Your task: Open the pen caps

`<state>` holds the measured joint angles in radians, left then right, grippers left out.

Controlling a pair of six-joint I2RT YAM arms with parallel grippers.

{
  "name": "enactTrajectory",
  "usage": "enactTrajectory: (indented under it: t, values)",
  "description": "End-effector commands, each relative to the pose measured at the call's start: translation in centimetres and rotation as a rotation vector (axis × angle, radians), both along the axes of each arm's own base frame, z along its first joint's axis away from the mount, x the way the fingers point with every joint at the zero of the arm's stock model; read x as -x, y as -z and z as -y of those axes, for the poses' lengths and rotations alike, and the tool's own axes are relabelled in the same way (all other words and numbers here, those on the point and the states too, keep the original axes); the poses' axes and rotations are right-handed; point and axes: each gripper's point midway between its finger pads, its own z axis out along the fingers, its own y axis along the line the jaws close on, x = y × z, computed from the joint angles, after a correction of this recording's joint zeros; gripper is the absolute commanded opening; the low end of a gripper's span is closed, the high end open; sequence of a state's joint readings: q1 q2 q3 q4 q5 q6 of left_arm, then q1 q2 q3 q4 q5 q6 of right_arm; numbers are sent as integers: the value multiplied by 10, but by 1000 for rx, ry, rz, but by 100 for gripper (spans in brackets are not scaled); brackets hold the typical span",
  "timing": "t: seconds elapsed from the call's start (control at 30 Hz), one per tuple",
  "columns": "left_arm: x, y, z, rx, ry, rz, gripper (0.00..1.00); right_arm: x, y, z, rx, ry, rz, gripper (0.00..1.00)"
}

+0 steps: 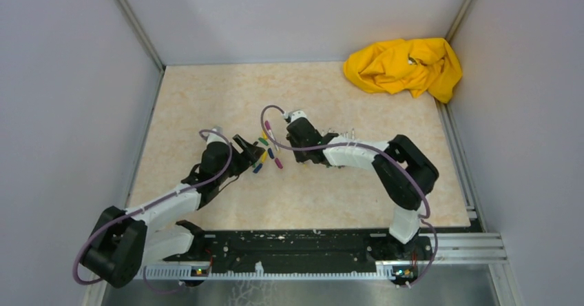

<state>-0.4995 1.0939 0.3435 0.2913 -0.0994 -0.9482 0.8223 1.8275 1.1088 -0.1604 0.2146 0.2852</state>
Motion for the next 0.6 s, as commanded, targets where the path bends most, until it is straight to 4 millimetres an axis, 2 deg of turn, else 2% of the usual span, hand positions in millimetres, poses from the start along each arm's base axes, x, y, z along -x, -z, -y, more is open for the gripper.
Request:
enactTrajectory:
  t: [0.0,0.3,0.4,0.57]
  values:
    - [-4,-13,21,114,44,22,83,8,-59,-20,-190,-18,111,0]
    - [-2,-14,61,213,135,-11,83,60,-72,-34,-261,-93,113,0]
    - [0,-18,64,254,139,-2,82,69,-82,-39,-331,-103,115,0]
    - [0,-26,64,289,134,32,82,82,-88,-42,-407,-126,88,0]
